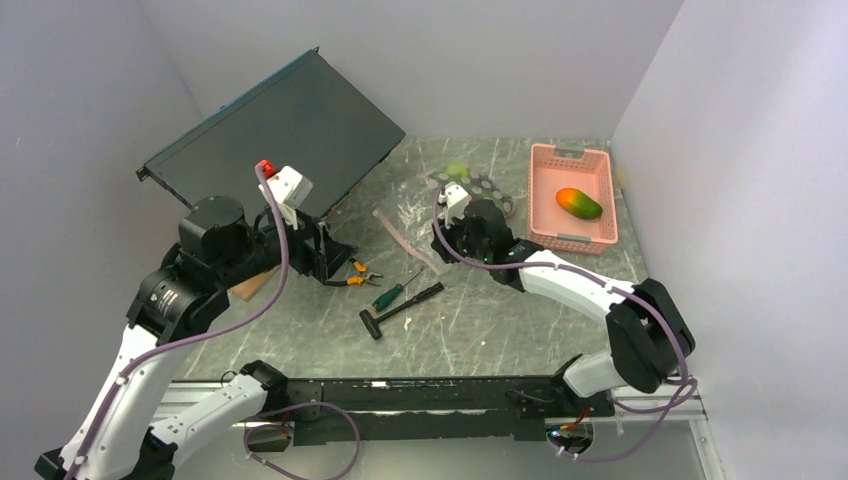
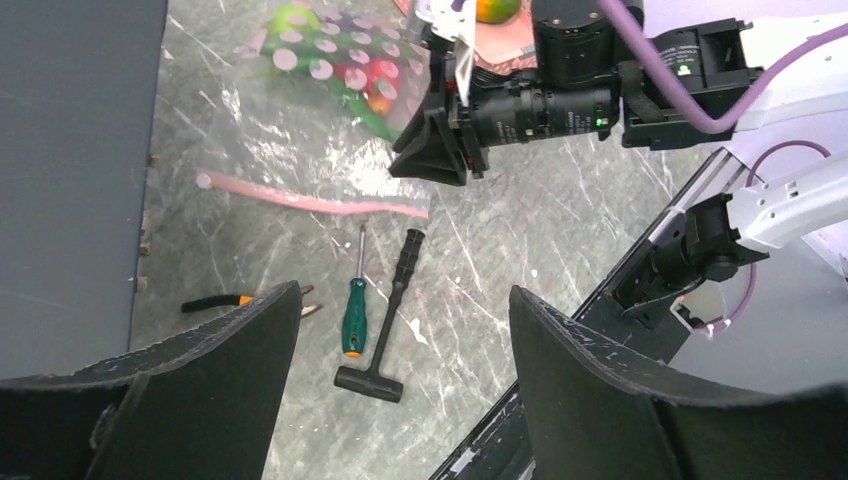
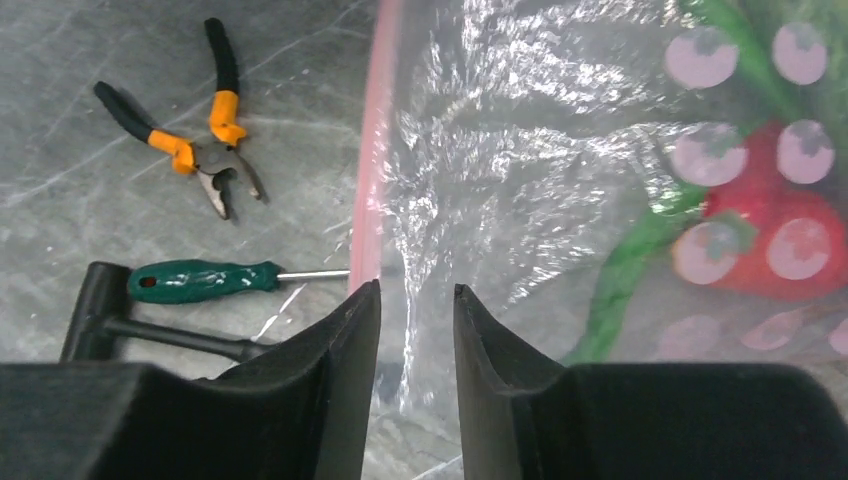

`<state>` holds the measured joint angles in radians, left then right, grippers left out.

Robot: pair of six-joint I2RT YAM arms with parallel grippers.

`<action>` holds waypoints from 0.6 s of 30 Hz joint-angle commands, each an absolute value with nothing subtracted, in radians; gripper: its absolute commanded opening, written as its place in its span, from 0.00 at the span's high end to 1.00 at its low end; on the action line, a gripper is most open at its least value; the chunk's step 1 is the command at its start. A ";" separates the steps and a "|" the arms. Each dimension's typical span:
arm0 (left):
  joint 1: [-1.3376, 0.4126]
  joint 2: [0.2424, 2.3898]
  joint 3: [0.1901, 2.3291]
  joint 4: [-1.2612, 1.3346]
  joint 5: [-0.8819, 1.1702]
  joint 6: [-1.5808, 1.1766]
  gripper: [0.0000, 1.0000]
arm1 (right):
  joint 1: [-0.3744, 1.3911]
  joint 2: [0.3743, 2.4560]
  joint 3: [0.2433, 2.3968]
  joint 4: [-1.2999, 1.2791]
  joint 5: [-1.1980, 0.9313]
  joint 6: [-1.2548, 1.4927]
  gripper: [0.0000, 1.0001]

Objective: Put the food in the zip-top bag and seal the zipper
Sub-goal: Place the zipper food storage bag at the center of the board, then reset both arms

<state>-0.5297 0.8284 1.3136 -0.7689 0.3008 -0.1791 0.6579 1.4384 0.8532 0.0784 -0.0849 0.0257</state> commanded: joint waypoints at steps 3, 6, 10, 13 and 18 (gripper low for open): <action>-0.528 0.775 1.339 -0.742 0.180 -0.222 0.17 | 0.672 1.282 0.913 -0.080 -0.084 0.063 0.50; -0.527 0.735 1.338 -0.730 0.096 -0.236 0.14 | 0.672 1.203 0.997 -0.245 -0.054 0.063 0.39; -0.527 0.681 1.358 -0.710 0.006 -0.230 0.11 | 0.671 1.022 1.061 -0.361 0.045 0.074 0.25; -0.528 0.644 1.394 -0.706 -0.088 -0.219 0.10 | 0.672 0.898 1.111 -0.419 0.142 0.079 0.02; -0.527 0.575 1.408 -0.649 -0.189 -0.176 0.03 | 0.672 0.752 1.201 -0.475 0.203 0.101 0.00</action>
